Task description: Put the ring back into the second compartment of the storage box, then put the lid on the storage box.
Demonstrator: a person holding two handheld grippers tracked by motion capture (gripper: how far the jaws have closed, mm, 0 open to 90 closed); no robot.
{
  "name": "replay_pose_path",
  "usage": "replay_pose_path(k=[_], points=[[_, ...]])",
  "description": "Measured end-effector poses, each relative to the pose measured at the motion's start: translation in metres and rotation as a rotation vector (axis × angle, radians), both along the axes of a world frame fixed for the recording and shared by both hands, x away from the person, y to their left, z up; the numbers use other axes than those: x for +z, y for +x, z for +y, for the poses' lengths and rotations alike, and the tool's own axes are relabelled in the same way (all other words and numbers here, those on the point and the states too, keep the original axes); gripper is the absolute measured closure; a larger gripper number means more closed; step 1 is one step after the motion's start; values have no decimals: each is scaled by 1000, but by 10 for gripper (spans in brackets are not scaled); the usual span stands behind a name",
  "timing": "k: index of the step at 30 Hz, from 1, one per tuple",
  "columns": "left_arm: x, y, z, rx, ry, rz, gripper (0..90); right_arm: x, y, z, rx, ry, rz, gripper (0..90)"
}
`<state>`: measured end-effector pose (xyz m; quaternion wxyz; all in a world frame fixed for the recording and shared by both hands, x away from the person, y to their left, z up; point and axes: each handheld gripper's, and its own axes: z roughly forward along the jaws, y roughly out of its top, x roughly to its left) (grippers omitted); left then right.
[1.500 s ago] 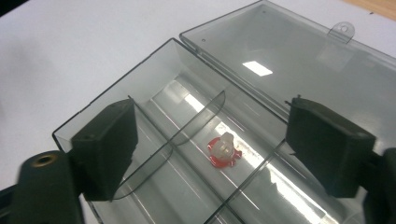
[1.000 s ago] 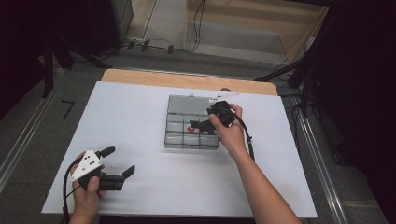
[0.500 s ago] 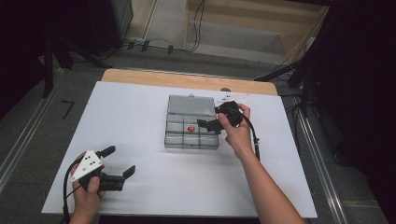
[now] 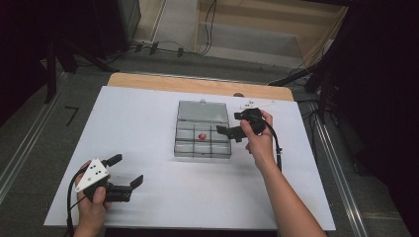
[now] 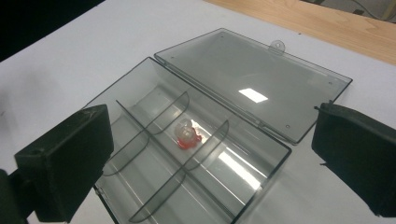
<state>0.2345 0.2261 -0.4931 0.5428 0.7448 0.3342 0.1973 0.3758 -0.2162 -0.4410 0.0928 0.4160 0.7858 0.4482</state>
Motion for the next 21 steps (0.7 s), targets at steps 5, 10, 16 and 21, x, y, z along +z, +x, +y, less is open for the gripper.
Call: replay_pose_path(k=[5,10,16,21], points=[[2,0,-2,8,25,1,0,-1,-1,-6,-9,8,0,0],[4,3,-9,-11,25,12,0,-1,-1,-11,-17,14,1,0],[13,5,-19,-22,41,-4,0,-4,-2,-17,-20,31,10,0],[18,9,-28,-27,56,-3,0,-5,-2,-22,-22,39,15,0]])
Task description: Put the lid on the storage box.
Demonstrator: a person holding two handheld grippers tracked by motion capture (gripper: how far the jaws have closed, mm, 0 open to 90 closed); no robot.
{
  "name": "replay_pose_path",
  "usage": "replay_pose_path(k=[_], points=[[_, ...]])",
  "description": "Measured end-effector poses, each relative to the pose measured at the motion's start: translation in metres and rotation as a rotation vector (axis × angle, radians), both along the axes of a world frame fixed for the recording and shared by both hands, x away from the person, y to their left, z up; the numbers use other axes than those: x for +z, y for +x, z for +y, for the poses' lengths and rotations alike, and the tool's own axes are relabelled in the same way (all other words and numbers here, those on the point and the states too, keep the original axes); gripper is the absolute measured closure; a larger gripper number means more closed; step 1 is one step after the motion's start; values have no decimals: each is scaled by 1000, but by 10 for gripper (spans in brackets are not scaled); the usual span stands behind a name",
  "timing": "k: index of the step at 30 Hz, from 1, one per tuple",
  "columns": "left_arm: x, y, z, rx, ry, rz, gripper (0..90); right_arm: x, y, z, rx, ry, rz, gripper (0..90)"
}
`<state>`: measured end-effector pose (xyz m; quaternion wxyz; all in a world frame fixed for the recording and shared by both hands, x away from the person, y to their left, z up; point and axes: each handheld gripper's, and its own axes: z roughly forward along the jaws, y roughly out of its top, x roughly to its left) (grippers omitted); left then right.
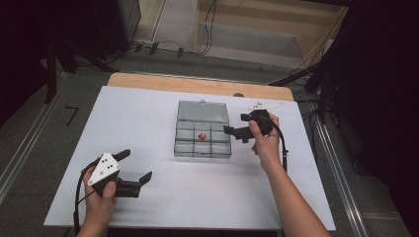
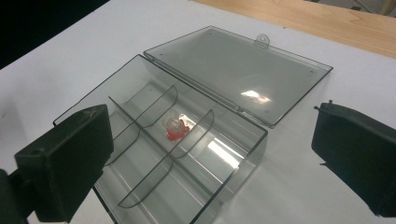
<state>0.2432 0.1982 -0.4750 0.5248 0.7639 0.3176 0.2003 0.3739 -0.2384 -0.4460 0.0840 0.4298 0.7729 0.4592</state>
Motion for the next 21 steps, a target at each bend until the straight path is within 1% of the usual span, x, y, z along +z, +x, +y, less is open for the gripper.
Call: replay_pose_path(k=[7,10,12,14,21], points=[[10,7,-14,-34,25,-14,0,0,-2,-3,1,3,-3,0],[16,13,-21,-49,13,-12,0,0,-2,-3,3,4,-3,0],[20,16,-25,-57,19,-17,0,0,-2,-3,3,4,-4,0],[22,21,-29,-66,5,-14,0,0,-2,-3,4,9,-6,0],[29,39,-41,-88,0,-4,0,1,-2,-5,1,23,-14,0]])
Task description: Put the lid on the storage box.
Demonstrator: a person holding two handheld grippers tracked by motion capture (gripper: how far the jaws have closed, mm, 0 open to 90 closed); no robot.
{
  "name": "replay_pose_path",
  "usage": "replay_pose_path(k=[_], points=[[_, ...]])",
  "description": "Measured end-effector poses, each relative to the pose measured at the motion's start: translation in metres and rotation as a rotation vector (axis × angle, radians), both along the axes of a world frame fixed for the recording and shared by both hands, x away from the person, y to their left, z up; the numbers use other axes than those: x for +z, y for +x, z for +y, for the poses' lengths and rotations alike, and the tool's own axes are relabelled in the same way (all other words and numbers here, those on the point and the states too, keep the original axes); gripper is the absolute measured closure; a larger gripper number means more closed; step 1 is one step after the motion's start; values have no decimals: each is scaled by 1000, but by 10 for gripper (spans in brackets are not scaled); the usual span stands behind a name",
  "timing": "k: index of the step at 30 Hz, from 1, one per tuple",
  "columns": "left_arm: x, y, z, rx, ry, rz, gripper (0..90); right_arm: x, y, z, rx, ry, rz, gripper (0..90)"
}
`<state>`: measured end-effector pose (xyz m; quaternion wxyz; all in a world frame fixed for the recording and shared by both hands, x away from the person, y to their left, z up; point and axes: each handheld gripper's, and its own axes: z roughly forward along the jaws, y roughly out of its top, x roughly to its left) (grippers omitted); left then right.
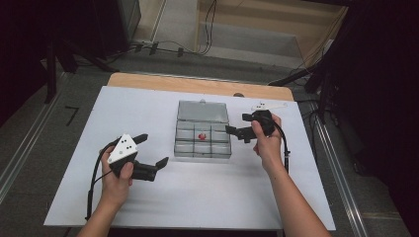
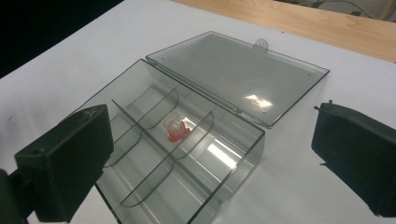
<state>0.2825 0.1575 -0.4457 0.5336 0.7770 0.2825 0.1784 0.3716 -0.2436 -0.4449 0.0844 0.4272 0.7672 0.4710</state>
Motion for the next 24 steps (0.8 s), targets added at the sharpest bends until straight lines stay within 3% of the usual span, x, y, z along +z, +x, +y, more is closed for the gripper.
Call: replay_pose_path(k=[8,18,24], points=[[3,24,-16,-51,-11,31,0,0,1,-2,-7,3,1,0],[8,49,-28,-69,-24,42,0,-3,6,-2,-20,-6,12,0],[9,63,-38,-85,-4,49,0,-7,10,-1,-22,-9,19,0]])
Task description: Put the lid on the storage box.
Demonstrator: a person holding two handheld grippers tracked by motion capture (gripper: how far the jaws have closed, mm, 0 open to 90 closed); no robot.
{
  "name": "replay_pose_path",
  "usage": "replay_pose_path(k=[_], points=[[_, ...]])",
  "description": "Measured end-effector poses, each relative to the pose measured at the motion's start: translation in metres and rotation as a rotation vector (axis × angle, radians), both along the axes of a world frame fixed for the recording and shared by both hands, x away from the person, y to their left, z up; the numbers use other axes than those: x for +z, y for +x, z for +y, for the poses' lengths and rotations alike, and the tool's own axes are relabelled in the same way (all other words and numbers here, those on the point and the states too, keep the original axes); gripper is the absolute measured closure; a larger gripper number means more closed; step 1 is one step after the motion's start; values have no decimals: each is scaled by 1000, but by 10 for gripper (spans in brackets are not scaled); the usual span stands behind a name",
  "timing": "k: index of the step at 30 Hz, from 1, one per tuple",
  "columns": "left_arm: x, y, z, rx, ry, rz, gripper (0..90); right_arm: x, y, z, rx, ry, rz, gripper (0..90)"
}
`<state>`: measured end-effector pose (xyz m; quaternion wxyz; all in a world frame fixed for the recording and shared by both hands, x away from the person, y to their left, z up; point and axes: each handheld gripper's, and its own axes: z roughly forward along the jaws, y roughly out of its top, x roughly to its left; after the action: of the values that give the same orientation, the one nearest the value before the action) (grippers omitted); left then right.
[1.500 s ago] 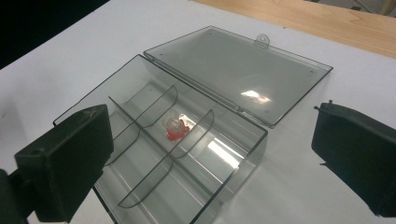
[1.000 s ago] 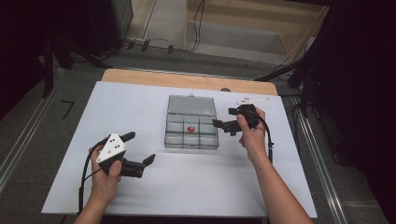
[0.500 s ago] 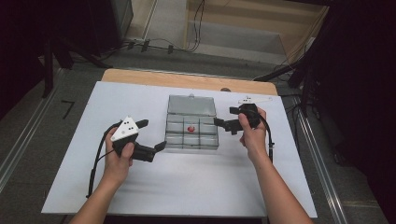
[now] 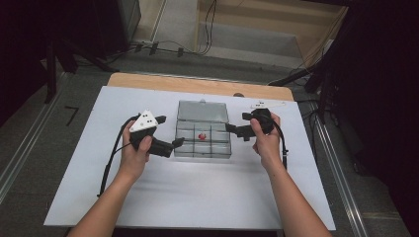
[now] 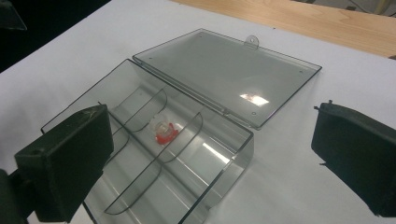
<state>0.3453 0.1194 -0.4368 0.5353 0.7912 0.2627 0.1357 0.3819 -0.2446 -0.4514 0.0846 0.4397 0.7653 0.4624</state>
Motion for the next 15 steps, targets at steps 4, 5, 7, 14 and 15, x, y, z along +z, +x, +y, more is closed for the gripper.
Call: replay_pose_path(k=[4,5,7,14,15], points=[[1,9,-5,-11,6,-6,0,0,4,-1,-8,0,6,0],[2,11,-6,-8,2,-4,0,1,5,-1,-8,3,5,0],[3,16,-8,-6,-4,-3,0,1,8,-1,-10,1,5,0],[3,34,-15,16,-10,5,0,2,16,-1,-19,6,16,0],[3,37,-16,14,-13,11,0,2,17,-1,-19,4,16,0]])
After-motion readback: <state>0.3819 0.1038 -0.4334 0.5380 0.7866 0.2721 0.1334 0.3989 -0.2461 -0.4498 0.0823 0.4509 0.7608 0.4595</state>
